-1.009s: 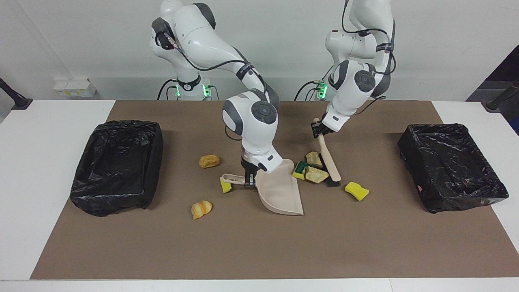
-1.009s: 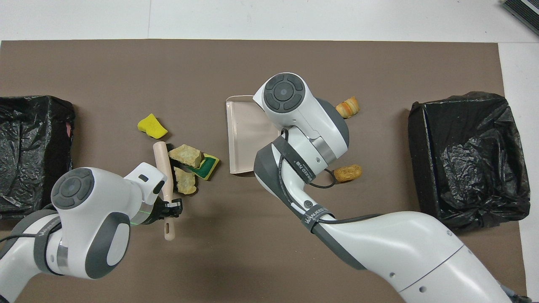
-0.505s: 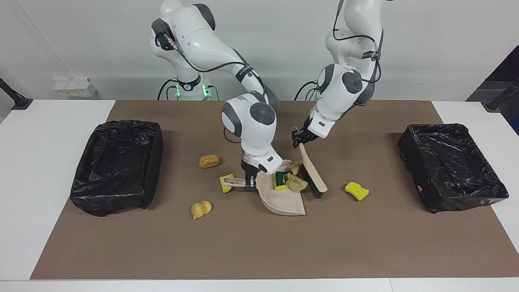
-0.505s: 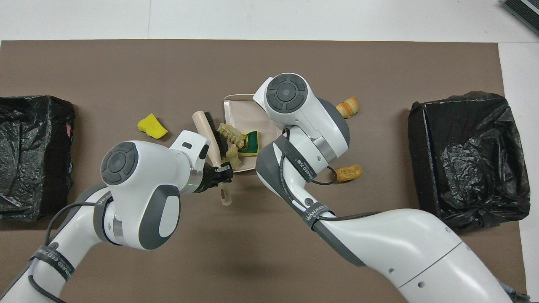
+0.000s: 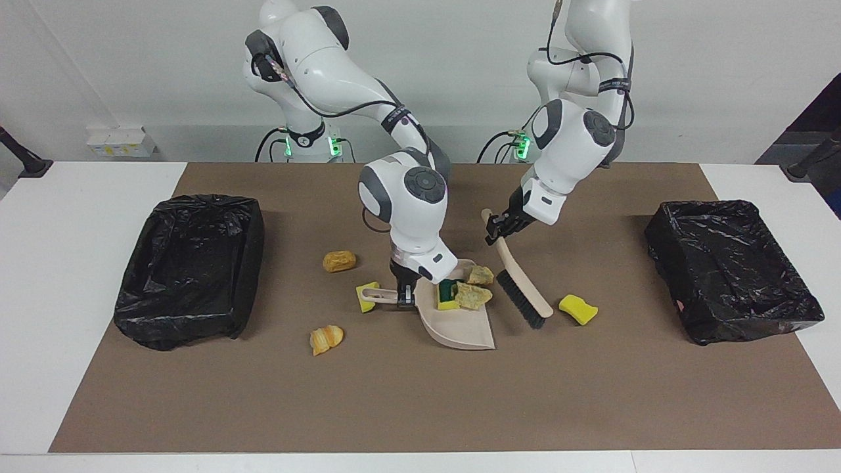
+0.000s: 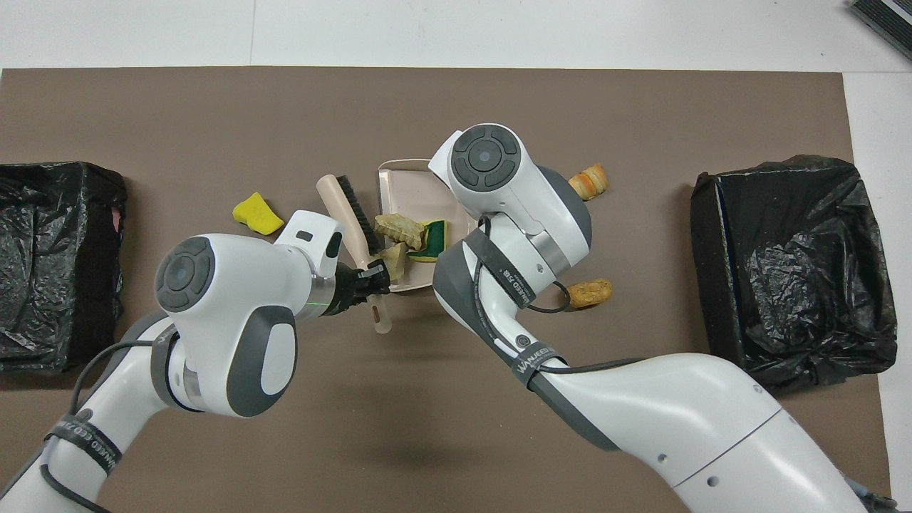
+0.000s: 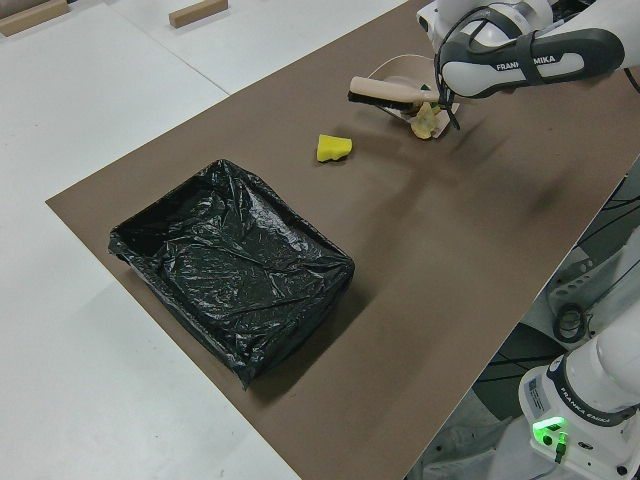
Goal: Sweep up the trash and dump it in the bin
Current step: 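Sweep the bread and sponge pieces into the dustpan with the left gripper, then sweep the yellow sponge piece into the dustpan with the left gripper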
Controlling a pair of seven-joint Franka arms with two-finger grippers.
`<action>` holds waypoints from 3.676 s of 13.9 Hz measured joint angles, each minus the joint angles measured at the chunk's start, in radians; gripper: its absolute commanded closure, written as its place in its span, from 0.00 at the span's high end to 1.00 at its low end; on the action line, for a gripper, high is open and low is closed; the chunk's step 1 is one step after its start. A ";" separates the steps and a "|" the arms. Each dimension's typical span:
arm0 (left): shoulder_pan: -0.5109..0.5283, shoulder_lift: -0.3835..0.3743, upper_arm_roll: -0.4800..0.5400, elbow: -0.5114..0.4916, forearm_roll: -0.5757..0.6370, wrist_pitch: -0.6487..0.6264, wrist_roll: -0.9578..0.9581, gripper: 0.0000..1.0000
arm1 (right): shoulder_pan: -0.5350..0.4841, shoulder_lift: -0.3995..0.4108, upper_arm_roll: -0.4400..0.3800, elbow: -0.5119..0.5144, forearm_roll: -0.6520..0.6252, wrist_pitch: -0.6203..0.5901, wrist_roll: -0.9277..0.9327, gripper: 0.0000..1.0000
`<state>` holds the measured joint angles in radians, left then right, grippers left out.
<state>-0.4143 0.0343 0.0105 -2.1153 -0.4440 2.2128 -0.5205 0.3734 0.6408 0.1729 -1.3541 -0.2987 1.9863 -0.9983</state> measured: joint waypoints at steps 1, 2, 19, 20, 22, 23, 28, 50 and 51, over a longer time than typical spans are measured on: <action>0.025 -0.004 0.001 0.015 0.065 -0.064 0.006 0.00 | -0.001 0.000 0.000 -0.002 0.000 0.004 -0.008 0.00; 0.054 -0.004 0.003 0.037 0.131 -0.135 0.022 0.00 | -0.003 0.000 0.000 -0.004 0.000 0.009 -0.012 0.00; 0.190 0.055 -0.019 -0.015 0.295 -0.125 0.278 0.00 | -0.010 0.000 0.001 -0.017 0.000 0.030 -0.038 0.00; 0.156 0.049 -0.021 -0.029 0.263 -0.105 0.249 0.00 | -0.011 0.000 0.001 -0.019 0.000 0.034 -0.042 0.00; 0.097 0.041 -0.024 -0.038 0.225 -0.089 0.209 0.00 | -0.011 0.000 0.001 -0.020 0.000 0.035 -0.046 0.00; 0.067 0.040 -0.025 -0.038 0.202 -0.083 0.199 0.00 | -0.011 0.000 0.001 -0.020 -0.001 0.035 -0.047 0.00; -0.075 0.031 -0.028 -0.038 0.151 -0.051 0.086 0.00 | -0.011 0.000 0.001 -0.021 -0.002 0.037 -0.051 0.00; -0.106 0.008 0.002 0.026 0.055 -0.134 0.032 0.00 | -0.029 0.000 0.001 -0.033 0.004 0.072 -0.052 0.00; -0.093 -0.005 0.004 0.041 0.057 -0.148 0.032 0.00 | -0.034 0.001 0.001 -0.033 0.009 0.075 -0.052 0.00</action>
<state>-0.5071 0.0293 0.0146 -2.0739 -0.3866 2.0650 -0.4880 0.3390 0.6415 0.1739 -1.3871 -0.2897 2.0612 -1.0504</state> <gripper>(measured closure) 0.740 0.687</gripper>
